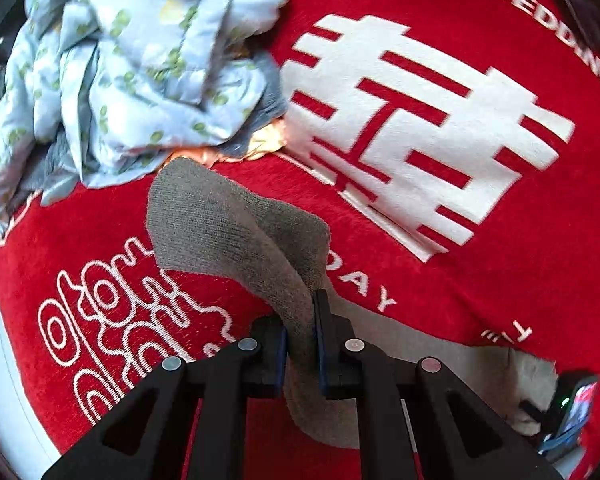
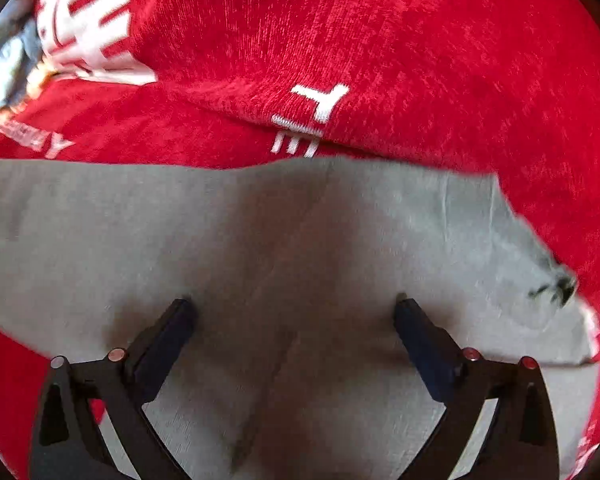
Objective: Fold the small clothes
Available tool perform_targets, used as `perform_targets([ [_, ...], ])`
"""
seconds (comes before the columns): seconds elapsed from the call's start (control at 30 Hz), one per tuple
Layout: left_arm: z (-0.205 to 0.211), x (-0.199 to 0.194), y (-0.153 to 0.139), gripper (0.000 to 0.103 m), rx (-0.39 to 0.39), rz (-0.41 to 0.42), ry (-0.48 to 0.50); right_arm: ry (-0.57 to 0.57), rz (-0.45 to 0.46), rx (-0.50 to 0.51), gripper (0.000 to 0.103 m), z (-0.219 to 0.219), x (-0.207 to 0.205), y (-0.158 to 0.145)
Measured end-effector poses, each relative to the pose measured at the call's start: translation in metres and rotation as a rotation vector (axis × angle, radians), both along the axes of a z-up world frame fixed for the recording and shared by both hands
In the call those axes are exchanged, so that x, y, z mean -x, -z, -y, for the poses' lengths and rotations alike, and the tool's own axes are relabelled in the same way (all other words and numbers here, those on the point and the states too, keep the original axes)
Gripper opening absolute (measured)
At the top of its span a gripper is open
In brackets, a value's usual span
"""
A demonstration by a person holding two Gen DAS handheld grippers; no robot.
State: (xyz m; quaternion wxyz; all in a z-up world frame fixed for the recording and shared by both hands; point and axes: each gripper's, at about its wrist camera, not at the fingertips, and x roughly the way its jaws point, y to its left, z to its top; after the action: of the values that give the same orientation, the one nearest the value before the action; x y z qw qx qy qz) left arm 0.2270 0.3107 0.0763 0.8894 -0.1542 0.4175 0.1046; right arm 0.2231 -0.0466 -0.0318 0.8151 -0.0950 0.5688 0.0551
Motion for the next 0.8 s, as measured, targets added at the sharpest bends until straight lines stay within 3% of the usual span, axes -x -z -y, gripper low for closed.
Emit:
perform_targets([
  [0.13, 0.023, 0.002, -0.004, 0.012, -0.001, 0.000, 0.039, 0.022, 0.121, -0.098, 0.095, 0.025, 0.028, -0.046],
  [0.33, 0.099, 0.006, -0.012, 0.012, -0.018, -0.017, 0.177, 0.188, 0.221, -0.101, 0.095, 0.133, 0.101, -0.093],
  [0.47, 0.172, 0.015, -0.026, 0.012, -0.027, -0.022, 0.292, 0.292, 0.199, -0.059, 0.095, 0.204, 0.142, -0.095],
  [0.63, 0.293, 0.039, -0.039, 0.012, -0.070, -0.023, 0.477, 0.405, 0.186, -0.047, 0.095, 0.275, 0.188, -0.090],
  [0.8, 0.411, 0.068, -0.011, 0.012, -0.136, -0.102, 0.633, 0.526, 0.188, -0.117, 0.095, 0.341, 0.221, -0.084],
])
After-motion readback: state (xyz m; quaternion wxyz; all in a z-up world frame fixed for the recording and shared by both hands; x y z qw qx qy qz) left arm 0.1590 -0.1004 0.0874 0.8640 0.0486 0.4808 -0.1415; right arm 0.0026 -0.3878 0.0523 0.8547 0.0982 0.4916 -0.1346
